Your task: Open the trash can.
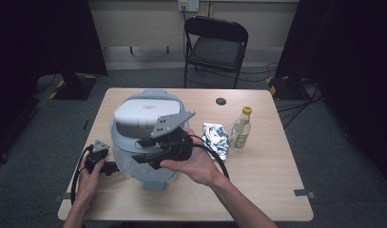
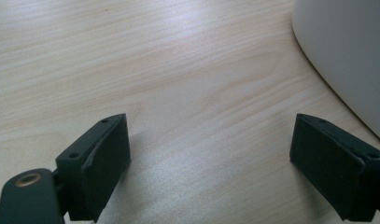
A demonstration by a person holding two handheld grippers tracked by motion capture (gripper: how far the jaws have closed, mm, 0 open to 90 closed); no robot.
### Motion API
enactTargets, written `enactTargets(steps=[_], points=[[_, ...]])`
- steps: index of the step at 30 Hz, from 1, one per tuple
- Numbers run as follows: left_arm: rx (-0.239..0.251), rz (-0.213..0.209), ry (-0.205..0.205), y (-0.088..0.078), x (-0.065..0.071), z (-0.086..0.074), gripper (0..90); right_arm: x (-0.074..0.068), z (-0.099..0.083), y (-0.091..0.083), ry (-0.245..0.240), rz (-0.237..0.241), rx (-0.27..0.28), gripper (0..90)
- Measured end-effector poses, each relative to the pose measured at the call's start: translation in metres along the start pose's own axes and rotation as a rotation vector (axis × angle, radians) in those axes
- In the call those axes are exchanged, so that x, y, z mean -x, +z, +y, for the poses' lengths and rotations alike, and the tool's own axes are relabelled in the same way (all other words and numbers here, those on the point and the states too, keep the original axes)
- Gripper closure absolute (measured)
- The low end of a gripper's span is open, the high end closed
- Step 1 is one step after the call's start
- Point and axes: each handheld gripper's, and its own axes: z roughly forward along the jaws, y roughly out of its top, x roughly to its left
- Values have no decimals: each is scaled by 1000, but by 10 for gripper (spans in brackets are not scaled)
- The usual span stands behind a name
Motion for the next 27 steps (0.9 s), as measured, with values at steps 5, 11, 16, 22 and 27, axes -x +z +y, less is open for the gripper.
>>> enactTargets(steps=[5,11,16,22,27], points=[[0,0,0,0,0,0,118,1,0,2,17,-1,17,556],[-2,-1,0,0,0,0,118,0,1,1,11,17,18,487],[0,0,0,0,0,0,118,4,-1,-5,18,-16,33,431],[-1,0,0,0,0,0,118,12,-9,-24,36,-82,94,313],[0,1,0,0,0,0,118,21,-17,-44,62,-130,125,286]])
